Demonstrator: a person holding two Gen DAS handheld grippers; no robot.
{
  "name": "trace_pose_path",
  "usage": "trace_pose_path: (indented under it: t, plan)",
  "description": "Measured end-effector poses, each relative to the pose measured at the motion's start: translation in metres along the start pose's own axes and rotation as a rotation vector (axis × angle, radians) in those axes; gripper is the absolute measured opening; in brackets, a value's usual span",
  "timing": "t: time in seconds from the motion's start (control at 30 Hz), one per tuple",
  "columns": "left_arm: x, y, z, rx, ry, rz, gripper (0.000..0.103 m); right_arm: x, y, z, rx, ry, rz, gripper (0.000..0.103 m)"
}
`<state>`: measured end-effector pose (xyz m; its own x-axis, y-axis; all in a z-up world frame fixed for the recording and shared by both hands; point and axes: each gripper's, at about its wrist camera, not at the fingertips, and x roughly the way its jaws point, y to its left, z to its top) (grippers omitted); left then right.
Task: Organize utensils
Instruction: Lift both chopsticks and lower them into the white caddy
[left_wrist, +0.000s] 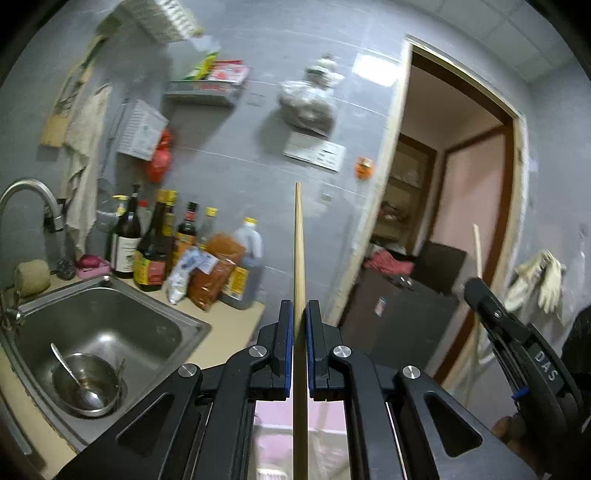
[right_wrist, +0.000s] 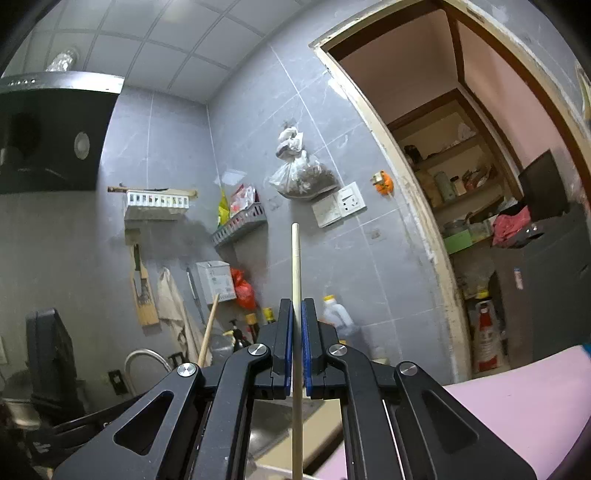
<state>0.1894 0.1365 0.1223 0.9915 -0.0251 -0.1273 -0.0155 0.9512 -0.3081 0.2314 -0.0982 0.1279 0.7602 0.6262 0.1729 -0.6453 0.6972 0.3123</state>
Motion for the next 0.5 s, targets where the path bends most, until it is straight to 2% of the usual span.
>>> trace_pose_path:
  t: [0.23, 0.5]
  plan:
    - [0.011, 0.032, 0.001, -0.062, -0.048, 0.068, 0.004, 0.016, -0.004, -0.021, 0.031, -0.027, -0.037, 0.003]
    - [0.02, 0.031, -0.024, -0.054, -0.1, 0.129, 0.004, 0.026, -0.006, -0.044, 0.007, -0.019, -0.088, 0.003]
